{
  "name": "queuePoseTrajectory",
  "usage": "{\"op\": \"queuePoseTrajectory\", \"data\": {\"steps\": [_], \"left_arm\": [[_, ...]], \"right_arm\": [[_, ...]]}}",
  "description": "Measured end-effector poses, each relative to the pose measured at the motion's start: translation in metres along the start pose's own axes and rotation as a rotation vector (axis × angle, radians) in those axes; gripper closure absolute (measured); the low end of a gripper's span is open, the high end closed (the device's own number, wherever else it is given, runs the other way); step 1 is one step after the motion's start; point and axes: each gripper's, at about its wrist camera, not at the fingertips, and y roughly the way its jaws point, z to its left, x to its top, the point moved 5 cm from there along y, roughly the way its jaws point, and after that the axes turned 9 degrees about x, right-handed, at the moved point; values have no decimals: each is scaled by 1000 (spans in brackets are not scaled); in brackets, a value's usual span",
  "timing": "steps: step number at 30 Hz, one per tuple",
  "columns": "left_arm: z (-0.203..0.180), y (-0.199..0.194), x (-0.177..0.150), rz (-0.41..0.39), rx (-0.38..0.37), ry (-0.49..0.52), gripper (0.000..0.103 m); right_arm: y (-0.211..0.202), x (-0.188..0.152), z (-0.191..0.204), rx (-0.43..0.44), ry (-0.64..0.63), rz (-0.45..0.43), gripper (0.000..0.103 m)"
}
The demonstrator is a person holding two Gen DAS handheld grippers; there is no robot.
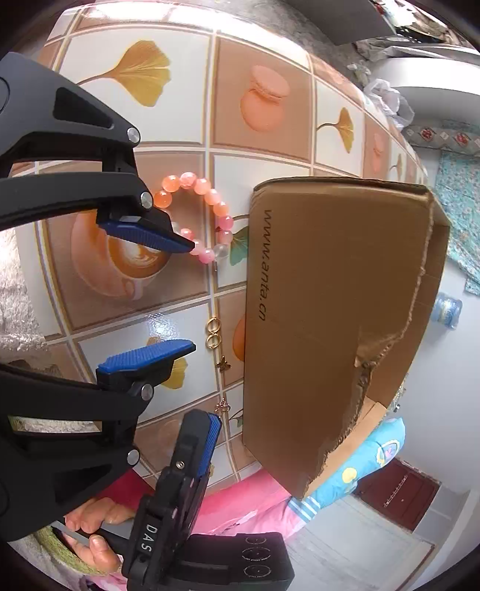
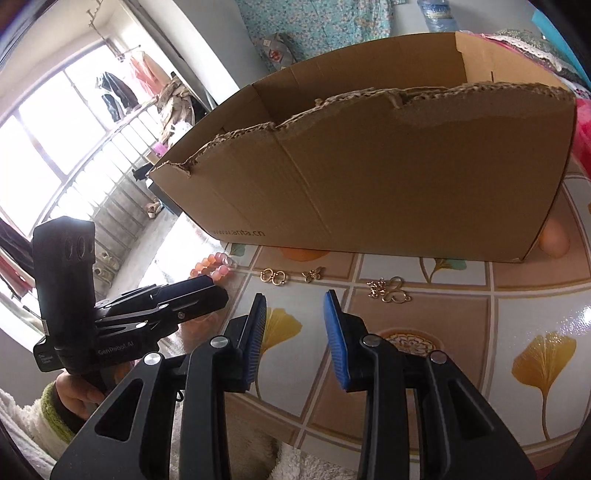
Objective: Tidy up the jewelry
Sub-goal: 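Move both tools back down to the small gold rings on the table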
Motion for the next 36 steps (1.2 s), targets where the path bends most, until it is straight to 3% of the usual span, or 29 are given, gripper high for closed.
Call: {"op": "queuePoseTrajectory", "data": {"steps": [7,10,14,19,23,26,36], "left_arm": [[-11,5,4,-17,27,93,57],[-17,9,8,-31,36,139,66],[-22,15,10,-34,43,189,73],[-29,24,13,-20,57,245,75],[-35,28,15,-23,101,305,76],[-40,28,13,-33,142,361,84],[-39,24,13,-35,125,352,94]], "right_arm": [[18,0,16,-36,-98,29,71],[20,1,19,-52,-124,27,73],[22,0,14,-59,-115,32,79],[19,-1,10,-53,-100,21,79],[18,-2,4,-49,-87,20,79],[19,-1,2,-49,-74,16,79],[11,-2,3,-47,-74,-3,79]]}}
